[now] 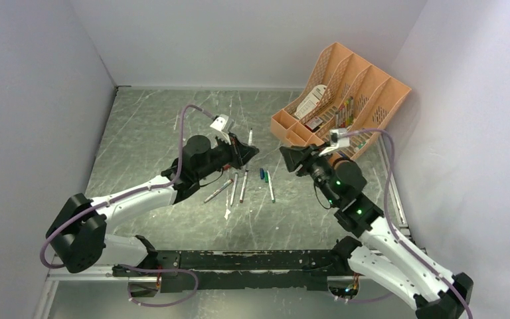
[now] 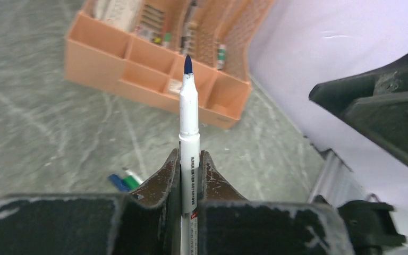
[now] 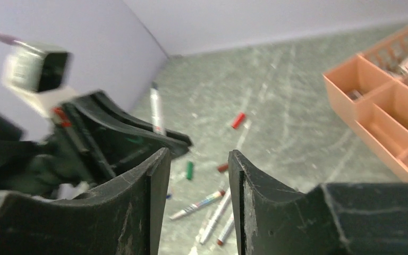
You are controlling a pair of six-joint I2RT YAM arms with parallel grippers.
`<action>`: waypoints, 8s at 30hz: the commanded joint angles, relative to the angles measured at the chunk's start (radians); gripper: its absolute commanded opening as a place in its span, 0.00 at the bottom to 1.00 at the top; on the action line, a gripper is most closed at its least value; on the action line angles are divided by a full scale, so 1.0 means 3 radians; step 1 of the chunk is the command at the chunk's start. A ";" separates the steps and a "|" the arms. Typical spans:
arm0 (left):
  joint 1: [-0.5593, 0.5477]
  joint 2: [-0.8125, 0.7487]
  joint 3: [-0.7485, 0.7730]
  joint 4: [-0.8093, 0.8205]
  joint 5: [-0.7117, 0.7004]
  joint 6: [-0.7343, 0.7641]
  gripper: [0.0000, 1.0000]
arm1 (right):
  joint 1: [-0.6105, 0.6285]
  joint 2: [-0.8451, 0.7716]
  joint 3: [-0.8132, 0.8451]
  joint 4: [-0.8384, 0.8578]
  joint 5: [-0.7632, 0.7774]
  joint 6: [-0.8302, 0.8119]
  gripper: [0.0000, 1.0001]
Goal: Insert the pens into the pen caps
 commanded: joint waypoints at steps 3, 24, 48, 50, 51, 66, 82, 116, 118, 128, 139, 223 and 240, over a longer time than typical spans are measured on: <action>0.0055 -0.0063 0.0075 -0.0334 -0.0291 0.0279 0.07 | -0.0001 0.0903 0.0388 -0.0969 0.0424 -0.0199 0.41; 0.0264 -0.0416 -0.0082 -0.0916 -0.0657 0.0442 0.07 | 0.0007 0.3605 0.1542 -0.0959 0.0220 -0.0365 0.34; 0.0283 -0.0358 -0.0113 -0.0934 -0.0553 0.0437 0.07 | 0.0025 0.3896 0.1390 -0.0988 0.0173 -0.0248 0.31; 0.0279 -0.0360 -0.0109 -0.0941 -0.0552 0.0440 0.07 | 0.0030 0.3913 0.1388 -0.0982 0.0188 -0.0249 0.32; 0.0281 -0.0362 -0.0112 -0.0942 -0.0555 0.0439 0.07 | 0.0033 0.3921 0.1388 -0.0988 0.0198 -0.0255 0.32; 0.0283 -0.0368 -0.0119 -0.0970 -0.0563 0.0427 0.07 | 0.0070 0.4069 0.1450 -0.1067 0.0199 -0.0184 0.00; 0.0288 -0.0270 -0.0623 0.0786 0.0713 -0.0615 0.07 | -0.0563 0.2110 -0.0193 0.1984 -0.1089 0.1327 0.00; 0.0080 0.0281 -0.0529 0.1604 0.1122 -0.1226 0.07 | -0.0596 0.1838 -0.0105 0.2955 -0.1428 0.1373 0.00; 0.0079 0.0281 -0.0514 0.1564 0.1119 -0.1209 0.07 | -0.0598 0.1837 -0.0108 0.2949 -0.1442 0.1377 0.00; 0.0079 0.0266 -0.0509 0.1523 0.1108 -0.1186 0.07 | -0.0600 0.1879 -0.0169 0.3032 -0.1527 0.1420 0.00; 0.0079 0.0263 -0.0482 0.1504 0.1121 -0.1173 0.07 | -0.0597 0.1964 -0.0241 0.3102 -0.1563 0.1428 0.00; 0.0048 0.0414 -0.0376 0.1485 0.1114 -0.1135 0.07 | -0.0678 0.1850 -0.0288 0.2980 -0.1648 0.1295 0.00; 0.0053 0.0363 -0.0040 0.1188 0.0982 -0.0703 0.07 | -0.0665 0.1665 -0.0366 0.2512 -0.1745 0.1054 0.00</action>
